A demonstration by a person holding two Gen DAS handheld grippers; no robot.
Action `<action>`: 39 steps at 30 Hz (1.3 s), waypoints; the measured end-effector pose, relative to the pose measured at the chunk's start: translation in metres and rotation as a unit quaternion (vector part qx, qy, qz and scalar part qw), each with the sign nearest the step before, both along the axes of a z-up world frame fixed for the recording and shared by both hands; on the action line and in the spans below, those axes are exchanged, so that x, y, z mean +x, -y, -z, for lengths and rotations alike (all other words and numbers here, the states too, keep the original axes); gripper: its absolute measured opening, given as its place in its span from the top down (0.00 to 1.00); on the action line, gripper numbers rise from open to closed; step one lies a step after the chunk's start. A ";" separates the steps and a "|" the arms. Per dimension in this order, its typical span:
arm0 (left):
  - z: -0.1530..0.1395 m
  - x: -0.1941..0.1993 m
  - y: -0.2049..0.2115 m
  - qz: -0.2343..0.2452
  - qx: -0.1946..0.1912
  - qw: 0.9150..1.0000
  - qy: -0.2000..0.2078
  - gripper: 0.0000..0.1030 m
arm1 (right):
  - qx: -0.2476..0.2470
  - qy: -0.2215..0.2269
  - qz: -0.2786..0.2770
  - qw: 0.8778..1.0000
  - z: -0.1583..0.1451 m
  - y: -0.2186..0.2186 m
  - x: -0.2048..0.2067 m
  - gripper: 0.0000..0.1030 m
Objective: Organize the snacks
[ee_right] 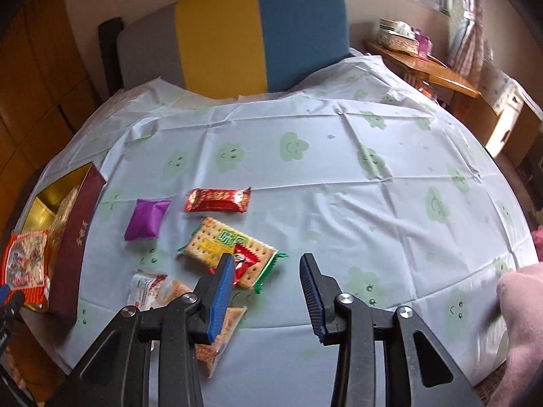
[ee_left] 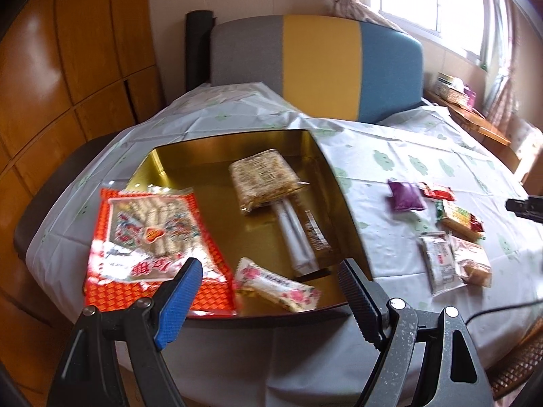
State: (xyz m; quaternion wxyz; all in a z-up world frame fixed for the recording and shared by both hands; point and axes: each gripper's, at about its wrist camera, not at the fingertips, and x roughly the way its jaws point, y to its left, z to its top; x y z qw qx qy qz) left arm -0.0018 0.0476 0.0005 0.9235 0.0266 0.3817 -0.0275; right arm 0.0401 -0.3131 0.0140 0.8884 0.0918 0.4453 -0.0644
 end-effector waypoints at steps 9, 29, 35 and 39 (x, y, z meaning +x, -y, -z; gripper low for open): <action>-0.008 0.008 0.064 0.105 -0.001 0.994 -0.013 0.22 | 0.081 -0.009 0.050 0.995 0.009 0.029 0.001 0.61; 0.006 0.075 0.167 0.204 -0.048 0.971 -0.114 0.60 | 0.152 -0.006 0.077 0.985 0.014 0.046 -0.003 0.61; 0.012 0.085 0.228 0.300 -0.042 0.944 -0.131 0.61 | 0.196 0.010 0.111 0.974 0.015 0.064 -0.008 0.61; 0.026 0.091 0.258 0.322 -0.028 0.935 -0.149 0.61 | 0.206 0.008 0.107 0.973 0.016 0.064 -0.008 0.61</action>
